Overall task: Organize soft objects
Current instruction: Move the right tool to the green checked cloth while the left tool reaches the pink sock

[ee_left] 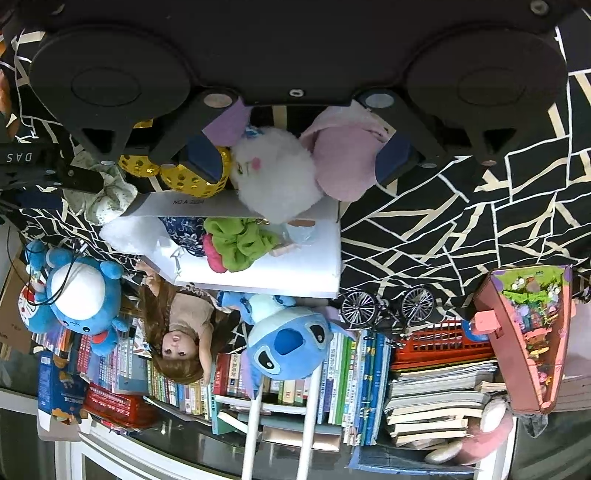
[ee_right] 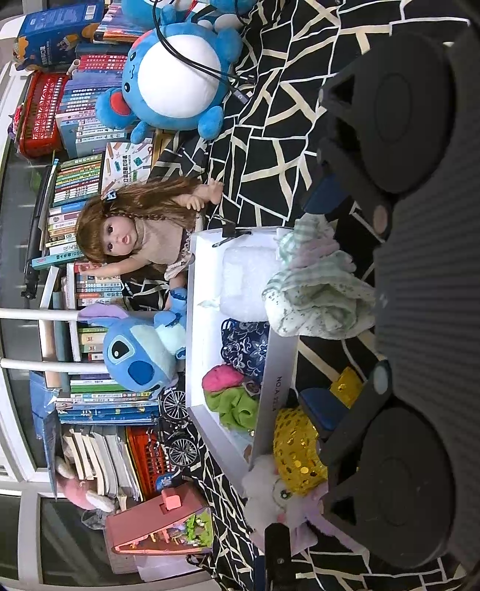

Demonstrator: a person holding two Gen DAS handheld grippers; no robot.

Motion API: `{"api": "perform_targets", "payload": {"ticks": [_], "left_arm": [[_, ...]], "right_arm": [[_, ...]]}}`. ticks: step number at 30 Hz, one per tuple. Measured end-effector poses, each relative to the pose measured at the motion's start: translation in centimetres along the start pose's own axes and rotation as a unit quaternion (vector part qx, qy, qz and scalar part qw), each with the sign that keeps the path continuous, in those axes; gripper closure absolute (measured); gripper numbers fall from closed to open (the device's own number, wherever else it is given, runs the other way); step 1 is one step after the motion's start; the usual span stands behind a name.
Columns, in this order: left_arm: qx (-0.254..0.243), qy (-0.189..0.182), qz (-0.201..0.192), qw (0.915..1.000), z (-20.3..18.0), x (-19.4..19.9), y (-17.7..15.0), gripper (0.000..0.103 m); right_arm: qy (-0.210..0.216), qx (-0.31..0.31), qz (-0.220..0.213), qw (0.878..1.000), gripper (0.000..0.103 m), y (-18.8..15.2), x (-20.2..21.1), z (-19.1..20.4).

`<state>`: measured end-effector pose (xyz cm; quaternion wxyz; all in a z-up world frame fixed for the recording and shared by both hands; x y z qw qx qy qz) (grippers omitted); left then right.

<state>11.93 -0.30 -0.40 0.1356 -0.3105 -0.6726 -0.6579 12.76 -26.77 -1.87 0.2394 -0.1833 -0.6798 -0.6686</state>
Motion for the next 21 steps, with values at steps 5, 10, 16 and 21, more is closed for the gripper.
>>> {"api": "perform_targets", "payload": {"ticks": [5, 10, 16, 21], "left_arm": [[0.008, 0.007, 0.005, 0.9999, 0.8, 0.1, -0.7, 0.014], [0.027, 0.012, 0.015, 0.9994, 1.9, -0.1, -1.6, 0.014], [0.04, 0.023, 0.008, 0.9989, 2.8, 0.0, -1.5, 0.018], [0.036, 0.029, 0.019, 0.9987, 3.3, -0.4, -1.9, 0.03]], "right_arm": [[-0.005, 0.0, 0.003, 1.0, 0.0, -0.2, -0.3, -0.1], [-0.008, -0.001, 0.004, 1.0, 0.0, -0.5, -0.5, -0.2], [-0.017, -0.004, 0.002, 1.0, 0.0, -0.6, -0.7, -0.5], [-0.026, 0.005, 0.001, 1.0, 0.0, -0.7, -0.8, -0.6]]}}
Point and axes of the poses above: each gripper's, at about its wrist camera, not at the fingertips, and x roughly against the way its jaws point, z to its left, y to its top, the point moved 6 cm from there along -x, roughly the way its jaws point, and after that the axes turned 6 degrees about z, right-handed, at the moved point
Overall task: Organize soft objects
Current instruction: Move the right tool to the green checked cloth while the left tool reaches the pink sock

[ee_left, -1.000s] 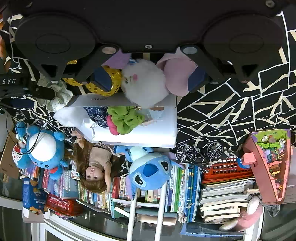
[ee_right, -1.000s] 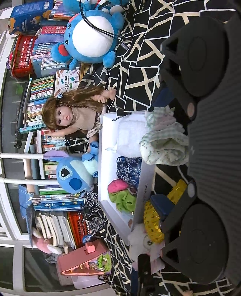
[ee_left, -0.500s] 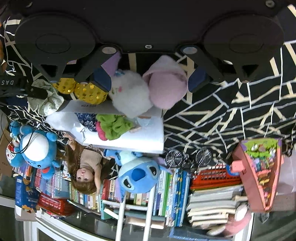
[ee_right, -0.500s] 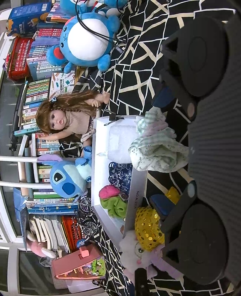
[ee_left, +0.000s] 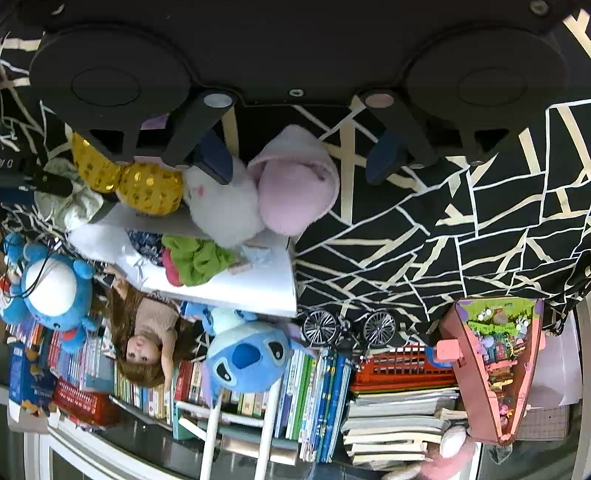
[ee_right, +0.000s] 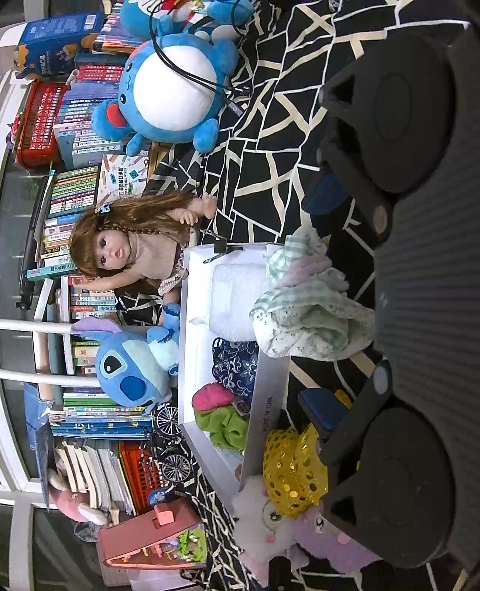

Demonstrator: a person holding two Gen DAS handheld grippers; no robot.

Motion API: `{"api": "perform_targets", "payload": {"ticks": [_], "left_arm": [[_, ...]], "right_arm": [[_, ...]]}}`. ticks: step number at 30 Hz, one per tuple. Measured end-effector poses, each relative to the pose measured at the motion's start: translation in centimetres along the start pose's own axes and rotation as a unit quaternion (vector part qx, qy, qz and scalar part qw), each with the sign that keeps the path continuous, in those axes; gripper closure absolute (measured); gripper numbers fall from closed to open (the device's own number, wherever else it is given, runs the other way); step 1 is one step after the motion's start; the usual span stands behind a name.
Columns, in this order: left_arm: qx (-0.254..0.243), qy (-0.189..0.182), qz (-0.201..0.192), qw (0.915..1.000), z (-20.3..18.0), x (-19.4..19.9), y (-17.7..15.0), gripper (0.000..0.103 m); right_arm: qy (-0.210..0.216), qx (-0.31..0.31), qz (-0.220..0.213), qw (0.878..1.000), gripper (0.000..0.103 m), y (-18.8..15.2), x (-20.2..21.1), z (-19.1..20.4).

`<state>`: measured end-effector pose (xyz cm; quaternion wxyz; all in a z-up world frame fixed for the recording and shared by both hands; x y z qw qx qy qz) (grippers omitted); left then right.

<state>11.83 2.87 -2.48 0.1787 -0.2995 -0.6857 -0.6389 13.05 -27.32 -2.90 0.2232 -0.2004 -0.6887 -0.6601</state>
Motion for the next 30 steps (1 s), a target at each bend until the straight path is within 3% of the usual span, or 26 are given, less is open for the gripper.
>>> {"api": "perform_targets", "payload": {"ticks": [3, 19, 26, 30], "left_arm": [[-0.002, -0.001, 0.006, 1.0, 0.1, -0.3, -0.4, 0.034], [0.0, 0.006, 0.014, 0.9999, -0.2, -2.3, 0.0, 0.035], [0.008, 0.006, 0.017, 0.9998, -0.1, -2.8, 0.0, 0.032], [0.017, 0.006, 0.021, 0.9996, 0.1, -3.2, 0.2, 0.03]], "right_arm": [[-0.002, 0.009, 0.002, 1.0, 0.0, -0.1, -0.1, 0.1], [-0.006, 0.033, 0.017, 0.999, 0.009, 0.4, -1.2, 0.9], [-0.015, 0.028, 0.033, 0.999, 0.008, 1.1, -2.6, 0.4], [-0.02, 0.035, 0.04, 0.998, 0.001, 1.3, -3.3, 0.3]]}}
Point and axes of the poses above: each gripper's, at about its wrist camera, not at the fingertips, and x roughly against the way its jaws point, z to its left, y to its top, the point moved 6 cm from there along -x, roughly the way its jaws point, and after that the axes turned 6 degrees about z, right-handed, at the moved point
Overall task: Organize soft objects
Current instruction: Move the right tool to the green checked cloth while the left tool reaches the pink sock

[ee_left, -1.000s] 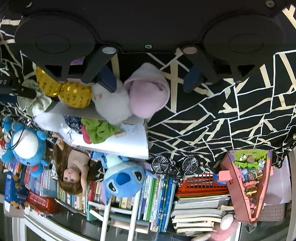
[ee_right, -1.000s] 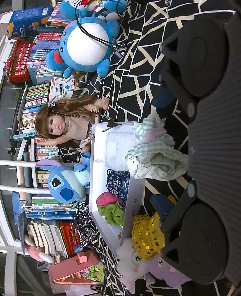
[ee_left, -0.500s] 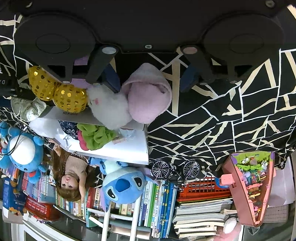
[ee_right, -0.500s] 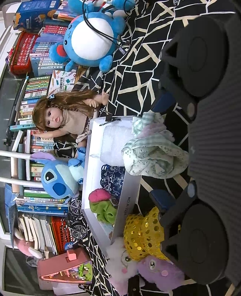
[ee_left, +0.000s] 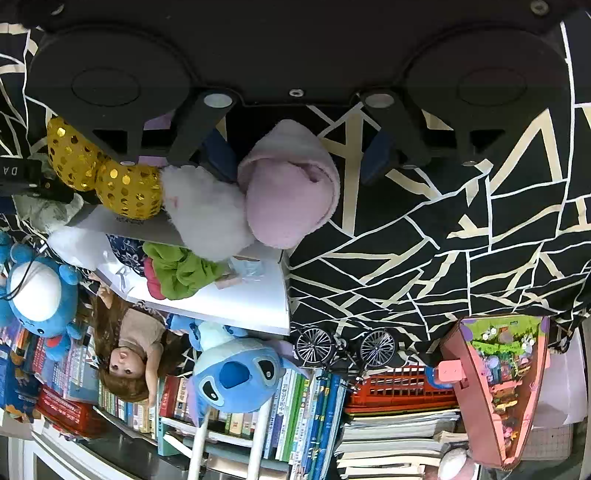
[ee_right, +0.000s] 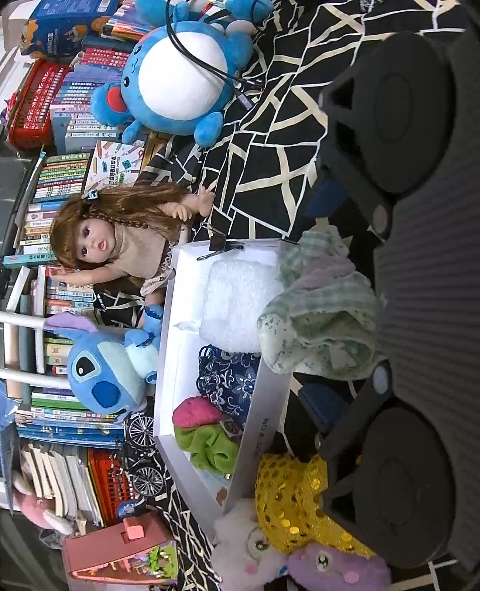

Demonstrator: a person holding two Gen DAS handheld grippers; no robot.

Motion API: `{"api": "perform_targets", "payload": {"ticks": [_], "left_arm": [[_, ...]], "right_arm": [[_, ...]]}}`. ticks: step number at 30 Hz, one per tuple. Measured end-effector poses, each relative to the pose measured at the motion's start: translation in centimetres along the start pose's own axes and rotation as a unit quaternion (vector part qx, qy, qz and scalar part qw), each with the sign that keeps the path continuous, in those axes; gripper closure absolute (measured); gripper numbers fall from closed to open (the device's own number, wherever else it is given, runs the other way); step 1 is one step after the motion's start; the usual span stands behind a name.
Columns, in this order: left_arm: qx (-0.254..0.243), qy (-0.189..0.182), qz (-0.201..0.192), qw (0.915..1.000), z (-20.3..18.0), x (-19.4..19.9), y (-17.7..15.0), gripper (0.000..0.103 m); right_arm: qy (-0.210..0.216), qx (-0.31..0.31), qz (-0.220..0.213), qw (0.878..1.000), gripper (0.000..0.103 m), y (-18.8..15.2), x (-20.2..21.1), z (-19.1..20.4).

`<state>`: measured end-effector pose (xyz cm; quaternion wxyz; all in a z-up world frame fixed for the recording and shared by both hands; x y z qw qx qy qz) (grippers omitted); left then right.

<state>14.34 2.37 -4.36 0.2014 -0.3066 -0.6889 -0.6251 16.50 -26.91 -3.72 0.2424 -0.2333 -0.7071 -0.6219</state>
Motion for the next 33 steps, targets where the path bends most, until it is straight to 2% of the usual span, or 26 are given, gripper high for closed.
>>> {"api": "perform_targets", "payload": {"ticks": [8, 10, 12, 13, 14, 16, 18, 21, 24, 33], "left_arm": [[-0.004, 0.006, 0.013, 0.9999, -0.3, -0.6, 0.4, 0.031], [-0.005, 0.002, 0.017, 0.9998, -0.4, -0.7, 0.5, 0.036], [-0.006, -0.011, 0.021, 0.9997, -0.5, -0.6, 0.6, 0.053], [-0.006, -0.02, 0.023, 0.9995, -0.5, -0.6, 0.6, 0.055], [-0.005, -0.019, 0.022, 0.9995, -0.6, -0.5, 0.7, 0.061], [-0.013, -0.014, 0.018, 0.9997, -0.7, -0.3, 0.7, 0.065], [-0.019, -0.014, 0.015, 0.9996, -0.9, -0.1, 0.7, 0.071], [-0.021, -0.014, 0.012, 0.9996, -1.0, 0.3, 0.7, 0.073], [-0.018, -0.013, 0.009, 0.9997, -0.8, 0.8, 0.9, 0.074], [-0.008, -0.017, -0.009, 0.9998, 0.1, 2.7, 2.6, 0.074]], "right_arm": [[0.008, 0.014, 0.022, 1.0, 0.001, 0.4, -1.3, 0.3], [0.016, 0.011, 0.025, 0.999, 0.001, 0.5, -1.3, 0.3], [0.025, 0.01, 0.028, 0.999, 0.005, 0.5, -1.3, 0.3], [0.026, 0.011, 0.029, 0.999, 0.006, 0.5, -1.2, 0.3], [0.026, 0.013, 0.03, 0.999, 0.009, 0.5, -1.1, 0.3], [0.027, 0.016, 0.029, 0.999, 0.014, 0.4, -0.8, 0.3], [0.023, 0.015, 0.028, 0.999, 0.022, 0.3, -0.5, 0.2], [0.017, 0.01, 0.025, 0.999, 0.038, 0.3, 0.0, -0.2], [0.012, 0.007, 0.018, 1.0, 0.046, 0.5, 0.7, -0.6], [0.009, -0.005, -0.008, 1.0, 0.05, 1.4, 2.9, -1.6]]}}
Point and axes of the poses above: each gripper's, at about its wrist camera, not at the fingertips, and x roughly against the way its jaws point, z to its left, y to its top, the point moved 6 cm from there along -x, roughly the way its jaws point, and after that the axes turned 6 degrees about z, right-handed, at the moved point
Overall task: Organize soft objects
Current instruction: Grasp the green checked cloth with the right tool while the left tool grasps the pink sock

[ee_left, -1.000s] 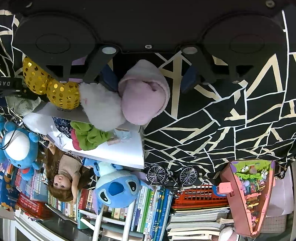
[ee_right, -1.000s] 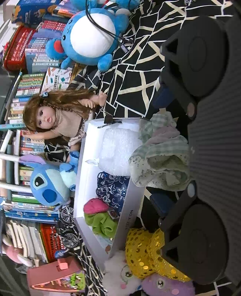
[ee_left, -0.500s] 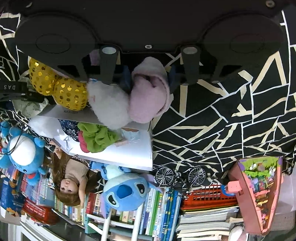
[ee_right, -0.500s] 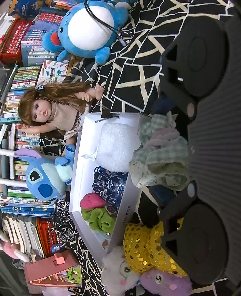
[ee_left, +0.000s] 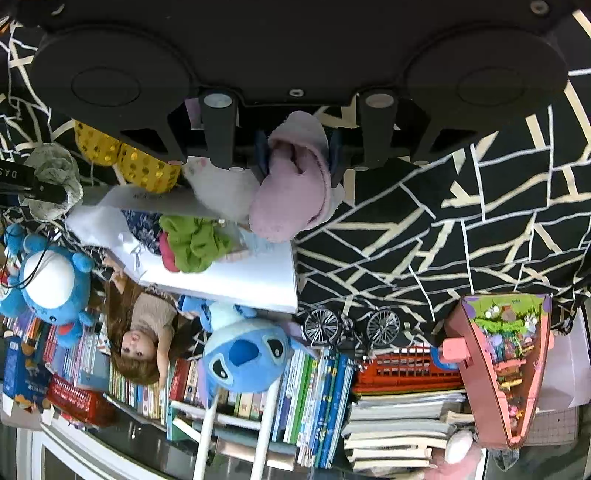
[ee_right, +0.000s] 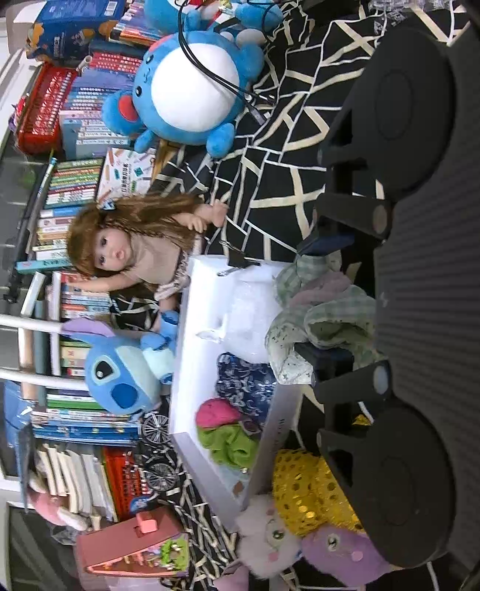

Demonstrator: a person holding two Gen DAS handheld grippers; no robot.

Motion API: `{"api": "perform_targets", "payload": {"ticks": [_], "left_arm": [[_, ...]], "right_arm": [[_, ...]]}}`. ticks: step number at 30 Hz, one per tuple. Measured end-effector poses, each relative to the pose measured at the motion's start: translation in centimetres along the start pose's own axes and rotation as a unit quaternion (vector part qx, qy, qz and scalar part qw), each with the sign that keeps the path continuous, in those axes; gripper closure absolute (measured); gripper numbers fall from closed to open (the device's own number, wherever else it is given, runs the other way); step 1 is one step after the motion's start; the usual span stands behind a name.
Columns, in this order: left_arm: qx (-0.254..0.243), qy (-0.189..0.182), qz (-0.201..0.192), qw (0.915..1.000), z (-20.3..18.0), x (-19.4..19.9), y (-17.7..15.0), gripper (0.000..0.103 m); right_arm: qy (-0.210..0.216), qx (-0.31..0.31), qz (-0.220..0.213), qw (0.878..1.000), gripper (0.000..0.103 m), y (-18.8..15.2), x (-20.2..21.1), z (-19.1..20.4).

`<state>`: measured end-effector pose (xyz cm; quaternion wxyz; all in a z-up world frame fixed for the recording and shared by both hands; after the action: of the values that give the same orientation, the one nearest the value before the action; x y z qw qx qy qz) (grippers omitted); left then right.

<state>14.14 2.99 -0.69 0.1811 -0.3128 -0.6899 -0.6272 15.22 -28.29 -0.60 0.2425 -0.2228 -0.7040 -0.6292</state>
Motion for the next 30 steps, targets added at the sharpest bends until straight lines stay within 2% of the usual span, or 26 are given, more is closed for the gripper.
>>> {"api": "perform_targets", "payload": {"ticks": [14, 30], "left_arm": [[0.002, -0.02, -0.008, 0.9998, -0.8, 1.7, 3.0, 0.074], [-0.002, -0.046, -0.01, 0.9989, -4.1, -0.2, 7.5, 0.074]], "right_arm": [[0.015, -0.026, -0.033, 0.999, 0.05, 2.6, 2.6, -0.7], [0.042, -0.05, -0.051, 0.997, 0.05, 7.0, 2.3, 0.3]]}}
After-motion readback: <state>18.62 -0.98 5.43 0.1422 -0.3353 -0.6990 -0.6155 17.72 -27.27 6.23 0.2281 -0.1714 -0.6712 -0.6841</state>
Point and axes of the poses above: each gripper's, at about its wrist camera, not at the fingertips, and x roughly against the way its jaws point, z to its left, y to its top, the point moved 6 cm from there along -x, roughly the way its jaws point, and after that the axes turned 6 degrees about z, right-handed, at the moved point
